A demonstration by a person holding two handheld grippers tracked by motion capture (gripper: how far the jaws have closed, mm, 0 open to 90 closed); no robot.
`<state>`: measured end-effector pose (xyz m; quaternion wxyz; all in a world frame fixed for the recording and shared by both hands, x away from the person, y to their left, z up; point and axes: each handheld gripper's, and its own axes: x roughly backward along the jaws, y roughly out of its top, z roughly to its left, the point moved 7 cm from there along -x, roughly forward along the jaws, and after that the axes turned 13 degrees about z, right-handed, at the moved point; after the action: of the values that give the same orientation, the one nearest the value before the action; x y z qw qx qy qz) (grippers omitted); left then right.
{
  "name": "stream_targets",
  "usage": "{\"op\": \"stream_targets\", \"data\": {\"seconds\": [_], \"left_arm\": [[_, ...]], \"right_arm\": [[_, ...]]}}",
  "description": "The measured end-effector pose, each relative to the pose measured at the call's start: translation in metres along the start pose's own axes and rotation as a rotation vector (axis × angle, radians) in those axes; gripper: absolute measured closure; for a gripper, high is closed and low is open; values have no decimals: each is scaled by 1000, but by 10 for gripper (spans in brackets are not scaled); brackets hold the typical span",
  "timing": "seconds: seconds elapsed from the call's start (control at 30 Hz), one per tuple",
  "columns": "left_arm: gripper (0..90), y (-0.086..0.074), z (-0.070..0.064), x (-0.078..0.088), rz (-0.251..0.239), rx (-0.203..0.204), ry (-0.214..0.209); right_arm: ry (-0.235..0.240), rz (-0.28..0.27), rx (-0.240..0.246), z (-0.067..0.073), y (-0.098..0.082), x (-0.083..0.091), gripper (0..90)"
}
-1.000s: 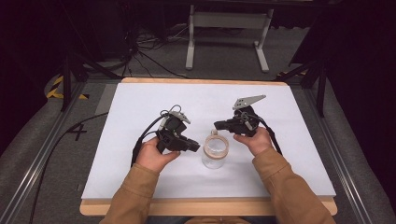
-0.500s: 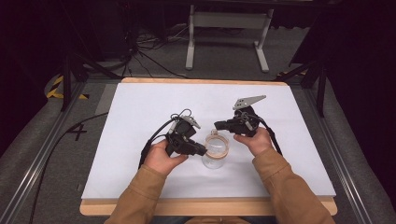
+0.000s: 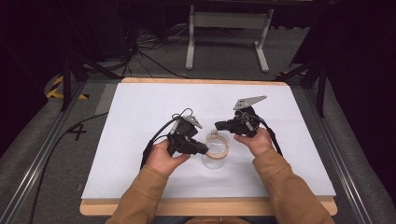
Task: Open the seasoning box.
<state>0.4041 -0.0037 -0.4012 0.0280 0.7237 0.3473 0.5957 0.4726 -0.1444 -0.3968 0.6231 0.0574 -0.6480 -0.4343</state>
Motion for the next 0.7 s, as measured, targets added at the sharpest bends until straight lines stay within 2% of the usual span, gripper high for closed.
{"op": "stream_targets", "data": {"seconds": [0.23, 0.37, 0.5, 0.6, 0.7], "left_arm": [[859, 5, 0, 4, -45, 5, 4], [878, 10, 1, 6, -76, -8, 15], [883, 14, 2, 9, -110, -5, 31], [882, 18, 3, 14, -148, -4, 43], [881, 20, 5, 17, -165, 2, 45]], "right_arm": [[-35, -38, -17, -1, -12, 19, 890], [-67, -55, -34, -4, -25, 36, 893], [-104, -60, -50, -5, -41, 55, 893], [-117, -66, -58, -5, -49, 65, 893], [-124, -63, -63, -5, -54, 68, 893]]}}
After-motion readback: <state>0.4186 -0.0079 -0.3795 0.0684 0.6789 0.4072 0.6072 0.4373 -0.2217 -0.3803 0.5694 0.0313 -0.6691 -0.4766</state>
